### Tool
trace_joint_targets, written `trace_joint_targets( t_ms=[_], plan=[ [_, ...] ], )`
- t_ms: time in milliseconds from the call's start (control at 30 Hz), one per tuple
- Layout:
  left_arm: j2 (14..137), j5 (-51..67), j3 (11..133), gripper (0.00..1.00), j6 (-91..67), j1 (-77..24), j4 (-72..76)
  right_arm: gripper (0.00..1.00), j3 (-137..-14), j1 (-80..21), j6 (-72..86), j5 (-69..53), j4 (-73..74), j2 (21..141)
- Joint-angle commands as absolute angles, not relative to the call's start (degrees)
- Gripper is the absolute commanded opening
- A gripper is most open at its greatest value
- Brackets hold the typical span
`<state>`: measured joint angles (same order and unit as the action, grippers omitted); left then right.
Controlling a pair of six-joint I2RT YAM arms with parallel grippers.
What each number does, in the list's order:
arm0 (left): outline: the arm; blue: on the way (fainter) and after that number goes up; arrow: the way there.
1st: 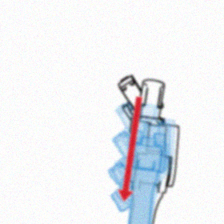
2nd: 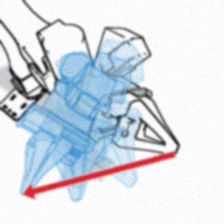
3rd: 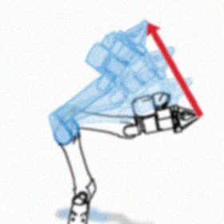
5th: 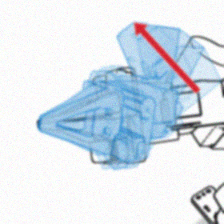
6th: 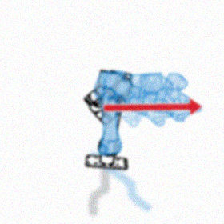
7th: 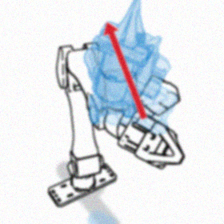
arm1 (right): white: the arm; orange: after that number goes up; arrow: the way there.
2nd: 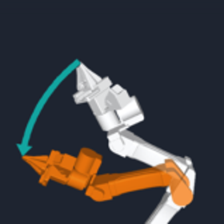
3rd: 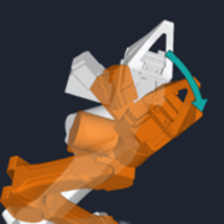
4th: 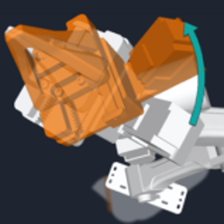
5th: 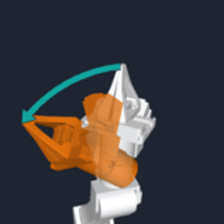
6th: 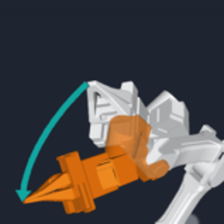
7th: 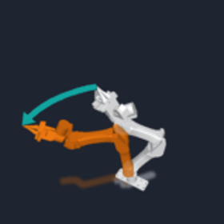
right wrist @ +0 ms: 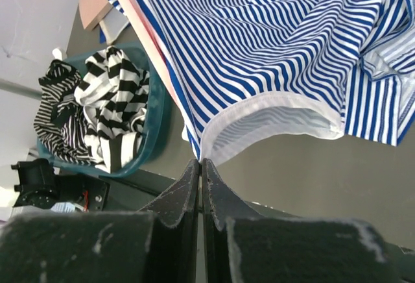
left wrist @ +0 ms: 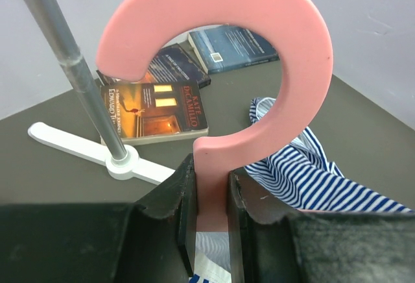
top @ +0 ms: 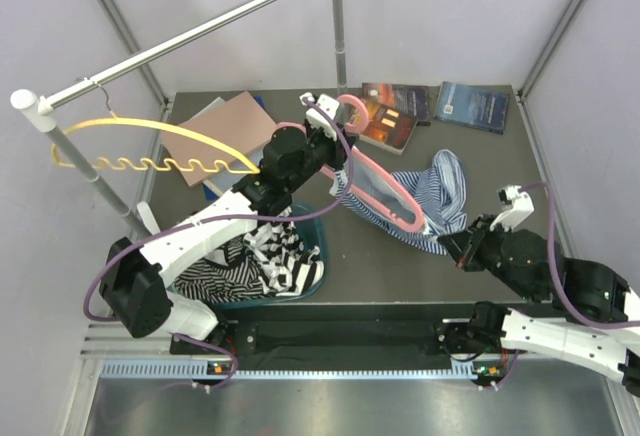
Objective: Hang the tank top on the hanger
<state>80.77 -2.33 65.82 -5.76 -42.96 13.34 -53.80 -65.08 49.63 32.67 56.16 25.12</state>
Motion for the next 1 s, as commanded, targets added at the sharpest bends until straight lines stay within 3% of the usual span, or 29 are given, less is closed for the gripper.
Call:
trace_joint_targets(
  t_ms=[0, 667, 967],
  plan=[
    [80.5, -8.0, 65.5, 0.0, -2.6, -42.2, 21.0, 0.0, -58.4, -65.4, 48.5, 30.7, 60.9, 25.1],
    [82.8, -18.1, 63.8, 0.0, -0.5, -45.4, 28.2, 0.0, -60.7, -65.4, 47.1, 23.0, 53.4, 28.4],
    [82.3, -13.3, 62.4, 0.0, -3.2, -46.5, 29.0, 0.0, -59.4, -65.4, 45.4, 26.2, 50.7, 29.2]
  ],
)
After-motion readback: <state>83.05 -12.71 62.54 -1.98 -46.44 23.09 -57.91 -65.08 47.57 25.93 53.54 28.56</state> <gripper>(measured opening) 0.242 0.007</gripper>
